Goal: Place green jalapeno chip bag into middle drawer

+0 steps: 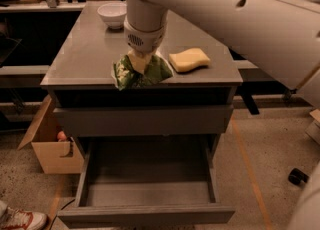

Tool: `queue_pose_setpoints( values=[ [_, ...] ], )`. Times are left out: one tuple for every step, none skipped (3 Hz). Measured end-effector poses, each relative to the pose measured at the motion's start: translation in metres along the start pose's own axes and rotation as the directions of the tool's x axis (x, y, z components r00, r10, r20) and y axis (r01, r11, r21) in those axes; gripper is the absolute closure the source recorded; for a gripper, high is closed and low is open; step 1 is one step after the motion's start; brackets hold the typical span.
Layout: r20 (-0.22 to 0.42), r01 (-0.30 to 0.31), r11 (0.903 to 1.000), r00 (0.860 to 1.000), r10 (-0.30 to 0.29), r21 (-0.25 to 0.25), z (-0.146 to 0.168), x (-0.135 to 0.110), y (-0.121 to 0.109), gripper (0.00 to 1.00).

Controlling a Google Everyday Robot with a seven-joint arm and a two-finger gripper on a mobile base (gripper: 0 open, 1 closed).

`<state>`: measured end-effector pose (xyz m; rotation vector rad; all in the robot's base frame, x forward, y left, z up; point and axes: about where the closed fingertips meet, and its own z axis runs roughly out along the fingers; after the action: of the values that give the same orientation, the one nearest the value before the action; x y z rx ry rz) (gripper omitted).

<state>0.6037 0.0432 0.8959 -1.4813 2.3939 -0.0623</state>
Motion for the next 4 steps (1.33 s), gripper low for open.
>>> queue_pose_setpoints(
  values=[
    [-0.030, -0.006, 0.9960, 1.000, 0.003, -0.090, -0.018, 0.040, 0.040, 1.00],
    [-0.046, -0.020, 0.9776, 0.999, 0.010, -0.209, -0.012, 0.071, 0.086, 1.00],
    [-0.046, -0.021, 0.9776, 0.999, 0.012, -0.209, -0.009, 0.072, 0.087, 1.00],
    [-0.049, -0.035, 0.9773, 0.998, 0.025, -0.209, 0.027, 0.080, 0.094, 1.00]
  ],
)
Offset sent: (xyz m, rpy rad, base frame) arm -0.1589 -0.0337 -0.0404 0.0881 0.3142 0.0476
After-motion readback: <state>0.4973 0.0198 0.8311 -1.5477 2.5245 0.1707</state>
